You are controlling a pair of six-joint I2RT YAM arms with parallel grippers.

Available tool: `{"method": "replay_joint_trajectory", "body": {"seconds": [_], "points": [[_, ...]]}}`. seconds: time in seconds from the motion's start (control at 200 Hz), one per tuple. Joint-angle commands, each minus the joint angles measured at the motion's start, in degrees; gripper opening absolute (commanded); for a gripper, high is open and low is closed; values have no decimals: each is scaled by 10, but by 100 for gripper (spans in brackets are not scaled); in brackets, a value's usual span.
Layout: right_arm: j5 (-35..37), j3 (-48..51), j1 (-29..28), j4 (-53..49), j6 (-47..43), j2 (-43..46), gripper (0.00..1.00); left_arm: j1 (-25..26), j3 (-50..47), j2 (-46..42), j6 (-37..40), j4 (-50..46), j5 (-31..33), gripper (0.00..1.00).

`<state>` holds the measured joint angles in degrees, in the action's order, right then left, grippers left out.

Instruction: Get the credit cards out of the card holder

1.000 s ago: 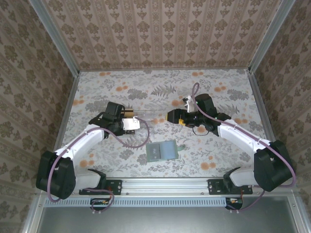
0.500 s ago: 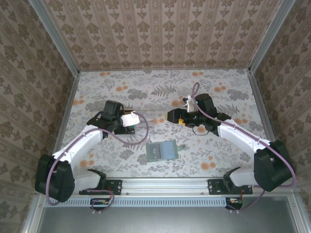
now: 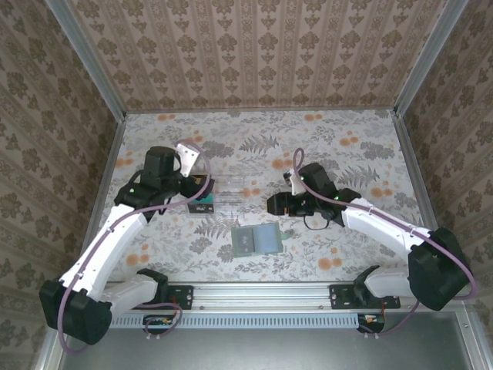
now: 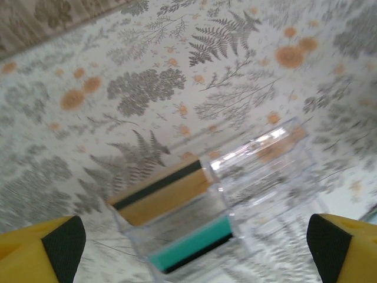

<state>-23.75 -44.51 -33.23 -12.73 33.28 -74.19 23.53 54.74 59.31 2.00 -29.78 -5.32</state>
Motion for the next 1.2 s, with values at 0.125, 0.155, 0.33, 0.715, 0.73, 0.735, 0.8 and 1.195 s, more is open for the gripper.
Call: {"method": "replay_joint_trajectory", "body": {"seconds": [0.125, 0.155, 0.33, 0.715, 0.73, 0.735, 0.8, 1.195], "points": [[103, 38, -61, -33, -3, -19, 39, 9, -122, -101, -321, 32, -74, 82], [108, 42, -67, -31, 1, -23, 39, 16, -136, -112, -355, 32, -67, 79], [138, 52, -95, -31, 4, -47, 33, 119, -222, -150, -492, 67, -7, 67], [163, 62, -134, -8, 11, -102, 24, 279, -319, -80, -649, 202, 70, 49], [165, 61, -134, -9, 12, -102, 24, 281, -319, -75, -648, 204, 68, 49], [165, 61, -135, -8, 12, -103, 24, 282, -319, -73, -648, 205, 67, 49], [166, 63, -139, -3, 14, -108, 23, 283, -318, -53, -648, 220, 50, 49], [181, 62, -158, -1, 26, -127, 17, 290, -310, 65, -641, 297, -6, 36]]}}
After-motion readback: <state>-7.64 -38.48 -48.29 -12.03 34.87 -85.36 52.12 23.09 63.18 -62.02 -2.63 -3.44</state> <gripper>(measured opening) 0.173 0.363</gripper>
